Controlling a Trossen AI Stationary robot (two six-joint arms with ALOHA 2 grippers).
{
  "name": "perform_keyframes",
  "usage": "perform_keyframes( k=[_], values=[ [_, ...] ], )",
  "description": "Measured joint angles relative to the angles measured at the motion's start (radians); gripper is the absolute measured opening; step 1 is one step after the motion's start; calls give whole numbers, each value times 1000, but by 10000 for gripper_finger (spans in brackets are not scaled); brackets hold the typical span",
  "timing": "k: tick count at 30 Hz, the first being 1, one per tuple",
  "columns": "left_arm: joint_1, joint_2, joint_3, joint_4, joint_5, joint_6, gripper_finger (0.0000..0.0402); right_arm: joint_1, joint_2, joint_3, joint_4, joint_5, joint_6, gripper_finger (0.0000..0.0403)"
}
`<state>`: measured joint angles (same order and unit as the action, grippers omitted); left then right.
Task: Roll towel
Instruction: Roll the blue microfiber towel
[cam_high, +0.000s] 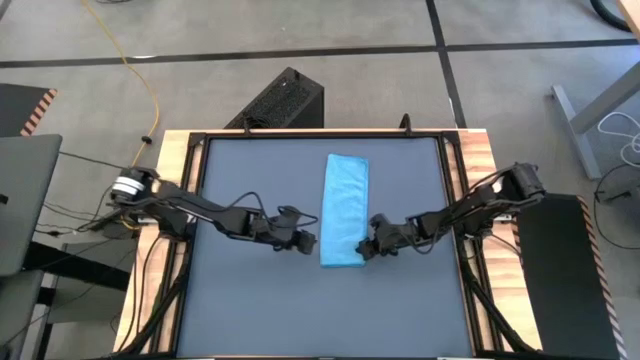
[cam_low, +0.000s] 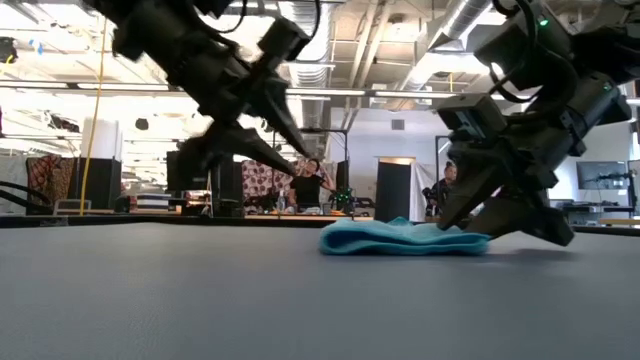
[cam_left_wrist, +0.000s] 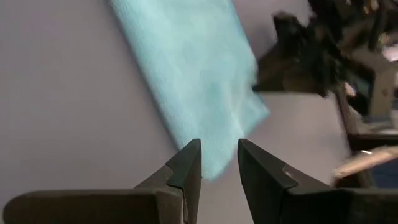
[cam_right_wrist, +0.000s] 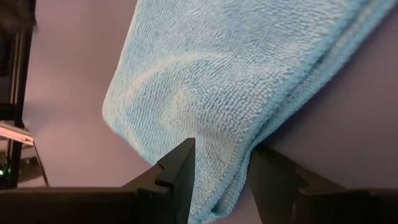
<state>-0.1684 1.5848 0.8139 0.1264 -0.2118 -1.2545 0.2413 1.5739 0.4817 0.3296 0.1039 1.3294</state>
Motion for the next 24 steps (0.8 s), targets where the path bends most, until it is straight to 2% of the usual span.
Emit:
perform_keyframes(
  k=[4, 8, 17, 24],
  values=[
    [14, -69, 0, -98, -37, 74, 93, -3, 19, 20, 4, -5, -3, 166],
    [24, -85, 0, -129, -36, 126, 93, -3, -4, 21, -37, -4, -15, 166],
    [24, -81, 0, -126, -29, 207, 93, 10, -26, 22, -133, -4, -62, 166],
    [23, -80, 0, -73, 0, 275, 93, -23, -71, 18, -186, -48, -106, 166]
  ],
)
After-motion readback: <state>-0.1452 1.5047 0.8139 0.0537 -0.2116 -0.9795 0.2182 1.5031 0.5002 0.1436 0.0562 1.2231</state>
